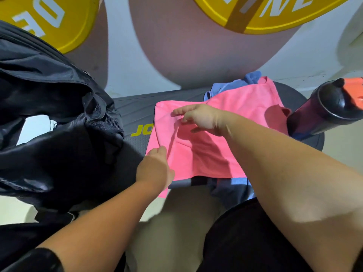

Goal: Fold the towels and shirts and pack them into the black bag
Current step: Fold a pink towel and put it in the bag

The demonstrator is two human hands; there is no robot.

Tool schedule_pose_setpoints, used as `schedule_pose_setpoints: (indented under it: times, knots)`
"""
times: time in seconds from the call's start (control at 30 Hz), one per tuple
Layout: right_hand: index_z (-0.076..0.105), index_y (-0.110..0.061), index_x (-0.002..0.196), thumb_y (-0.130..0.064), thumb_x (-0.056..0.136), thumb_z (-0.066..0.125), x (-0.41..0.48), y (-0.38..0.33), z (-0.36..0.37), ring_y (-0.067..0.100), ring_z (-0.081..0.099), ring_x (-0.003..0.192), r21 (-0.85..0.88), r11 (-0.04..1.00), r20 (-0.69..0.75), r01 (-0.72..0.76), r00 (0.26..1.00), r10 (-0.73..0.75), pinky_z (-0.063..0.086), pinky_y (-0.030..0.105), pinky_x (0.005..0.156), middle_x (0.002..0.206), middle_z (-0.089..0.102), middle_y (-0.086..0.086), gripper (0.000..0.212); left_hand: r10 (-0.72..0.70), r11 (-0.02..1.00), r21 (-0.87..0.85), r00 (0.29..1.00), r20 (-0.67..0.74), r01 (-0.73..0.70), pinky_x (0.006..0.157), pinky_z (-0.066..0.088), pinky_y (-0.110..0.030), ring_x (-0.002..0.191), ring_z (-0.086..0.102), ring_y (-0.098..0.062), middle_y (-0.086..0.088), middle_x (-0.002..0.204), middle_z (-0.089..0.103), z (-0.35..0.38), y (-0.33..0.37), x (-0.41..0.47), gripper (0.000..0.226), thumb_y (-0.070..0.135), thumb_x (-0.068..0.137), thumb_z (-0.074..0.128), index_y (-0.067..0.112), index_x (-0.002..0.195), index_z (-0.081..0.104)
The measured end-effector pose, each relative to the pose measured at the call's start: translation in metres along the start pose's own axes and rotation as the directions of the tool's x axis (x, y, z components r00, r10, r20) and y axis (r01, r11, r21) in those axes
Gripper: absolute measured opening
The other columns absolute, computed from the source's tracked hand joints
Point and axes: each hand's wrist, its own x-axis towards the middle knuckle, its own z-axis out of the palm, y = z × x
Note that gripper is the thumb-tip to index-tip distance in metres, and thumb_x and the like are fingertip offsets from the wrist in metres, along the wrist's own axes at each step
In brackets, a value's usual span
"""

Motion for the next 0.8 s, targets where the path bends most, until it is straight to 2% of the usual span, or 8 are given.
schedule_pose_setpoints:
  times: [0.1,0.2,0.3,0.37,0.43,0.57,0.7,0.8]
  knots:
    - [0.066,-0.021,0.129,-0.004,0.09,0.055,0.005,0.001,-0.001,0.019,0.057,0.114,-0.033,0.999,-0.059,0.017,0.998,-0.019,0.052,0.034,0.083,0.129,0.063,-0.004,0.044,0.037,0.994,0.098,0.997,0.065,-0.043,0.062,0.041,-0.033,0.076,0.055,-0.031,-0.005,0.091,0.066,-0.006,-0.011,-0.006,0.012,0.019,0.073,0.058,0.015,0.083,0.052]
    - [0.065,-0.014,0.128,-0.002,0.09,0.055,0.01,-0.005,0.002,0.019,0.057,0.103,-0.056,0.996,-0.071,0.064,0.995,-0.068,0.053,0.04,0.081,0.132,0.063,0.006,0.042,-0.065,0.989,-0.13,0.998,0.013,0.066,0.052,0.037,-0.031,0.066,0.056,-0.026,-0.002,0.069,0.065,-0.018,-0.023,-0.014,0.01,0.021,0.079,0.057,0.012,0.075,0.055]
    - [0.066,-0.012,0.127,0.0,0.089,0.052,0.017,-0.021,0.011,0.019,0.06,0.101,0.017,0.992,-0.066,0.128,0.99,-0.126,0.048,0.035,0.076,0.132,0.064,0.009,0.042,-0.091,0.978,-0.198,0.989,-0.118,0.066,0.06,0.039,-0.033,0.073,0.058,-0.029,-0.002,0.074,0.064,-0.042,-0.037,-0.018,0.011,0.022,0.078,0.065,0.014,0.075,0.057]
    - [0.062,-0.016,0.132,0.0,0.091,0.051,0.024,-0.037,0.021,0.019,0.062,0.107,0.131,0.98,-0.032,0.152,0.988,-0.149,0.051,0.035,0.081,0.134,0.062,0.0,0.045,-0.068,0.987,-0.153,0.985,-0.16,0.043,0.061,0.04,-0.034,0.07,0.054,-0.032,-0.003,0.073,0.061,-0.063,-0.046,-0.022,0.013,0.022,0.08,0.063,0.016,0.075,0.053]
    - [0.056,-0.017,0.137,0.002,0.091,0.05,0.032,-0.056,0.034,0.019,0.061,0.096,0.282,0.946,0.009,0.16,0.986,-0.169,0.052,0.036,0.08,0.13,0.062,0.001,0.051,-0.032,0.999,-0.036,0.984,-0.178,0.026,0.06,0.038,-0.035,0.069,0.051,-0.034,-0.009,0.077,0.061,-0.085,-0.053,-0.027,0.01,0.018,0.082,0.059,0.017,0.079,0.049]
    - [0.056,-0.02,0.137,0.003,0.089,0.049,0.049,-0.084,0.056,0.027,0.057,0.087,0.483,0.869,0.075,0.11,0.983,-0.166,0.055,0.041,0.076,0.092,0.062,0.009,0.054,0.013,0.971,0.236,0.977,-0.211,0.038,0.064,0.036,-0.035,0.081,0.059,-0.038,-0.015,0.092,0.064,-0.121,-0.059,-0.032,0.015,0.016,0.085,0.054,0.018,0.081,0.04]
    - [0.058,-0.015,0.134,0.002,0.091,0.047,0.056,-0.089,0.046,0.019,0.061,0.082,0.37,0.923,0.112,0.108,0.981,-0.16,0.054,0.038,0.073,0.103,0.062,0.003,0.048,-0.018,0.964,0.258,0.987,-0.162,0.06,0.067,0.038,-0.032,0.087,0.06,-0.034,-0.01,0.092,0.065,-0.137,-0.047,-0.029,0.023,0.018,0.082,0.056,0.02,0.067,0.037]
    - [0.061,-0.012,0.129,0.004,0.092,0.046,0.053,-0.081,0.019,0.011,0.065,0.071,0.247,0.964,0.114,0.095,0.985,-0.126,0.052,0.03,0.067,0.096,0.064,-0.001,0.043,0.008,0.976,0.216,0.999,-0.045,0.002,0.066,0.043,-0.033,0.08,0.058,-0.03,-0.006,0.079,0.06,-0.137,-0.026,-0.02,0.021,0.026,0.079,0.058,0.017,0.065,0.046]
